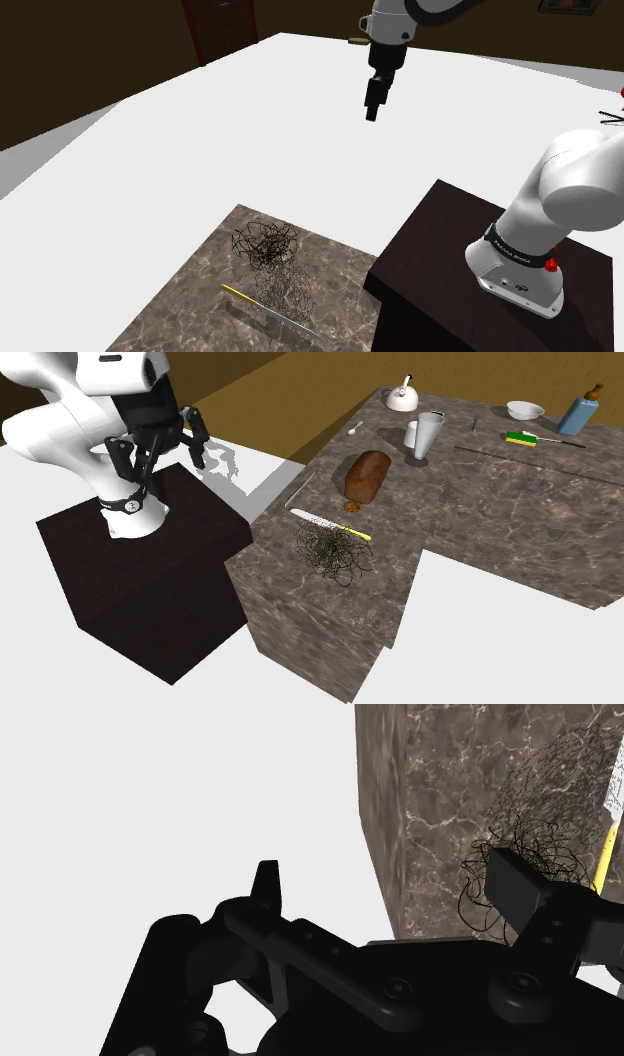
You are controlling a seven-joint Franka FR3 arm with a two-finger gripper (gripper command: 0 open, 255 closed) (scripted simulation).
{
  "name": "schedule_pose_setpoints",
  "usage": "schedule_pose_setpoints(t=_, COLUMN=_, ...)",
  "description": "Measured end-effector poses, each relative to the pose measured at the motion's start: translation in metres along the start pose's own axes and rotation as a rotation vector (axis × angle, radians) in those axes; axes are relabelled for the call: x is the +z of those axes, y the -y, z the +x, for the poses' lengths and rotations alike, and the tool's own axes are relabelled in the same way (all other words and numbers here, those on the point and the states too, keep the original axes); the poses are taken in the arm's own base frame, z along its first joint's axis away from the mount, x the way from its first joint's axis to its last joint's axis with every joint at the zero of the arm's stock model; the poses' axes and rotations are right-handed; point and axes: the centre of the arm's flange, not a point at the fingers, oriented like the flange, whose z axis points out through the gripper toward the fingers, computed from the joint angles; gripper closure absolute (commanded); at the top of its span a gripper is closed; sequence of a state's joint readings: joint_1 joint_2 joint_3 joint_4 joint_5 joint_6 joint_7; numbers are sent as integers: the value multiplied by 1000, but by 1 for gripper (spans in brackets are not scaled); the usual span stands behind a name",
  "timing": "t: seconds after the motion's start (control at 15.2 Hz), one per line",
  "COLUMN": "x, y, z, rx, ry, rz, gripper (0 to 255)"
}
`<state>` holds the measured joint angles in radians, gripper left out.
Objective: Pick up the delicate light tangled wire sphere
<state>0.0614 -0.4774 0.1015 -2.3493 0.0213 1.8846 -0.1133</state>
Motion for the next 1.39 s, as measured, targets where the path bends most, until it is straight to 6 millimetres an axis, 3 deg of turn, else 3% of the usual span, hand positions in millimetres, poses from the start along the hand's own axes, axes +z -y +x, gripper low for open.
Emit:
schedule_pose_setpoints(t=0.46, x=57, y=27, z=66, rx=-78, ry=37, rz=54, gripper=0)
schedule_pose_setpoints(t=0.66, x=85, y=49, z=96, rx=-112, ry=52, rz=78, gripper=0)
schedule_pose_setpoints(t=0.92, x=110, y=71, z=134, rx=-157, ry=73, rz=109, gripper=0)
schedule_pose_setpoints(t=1.39, x=166, y=123, z=189, rx=-235, ry=110, rz=164, gripper=0)
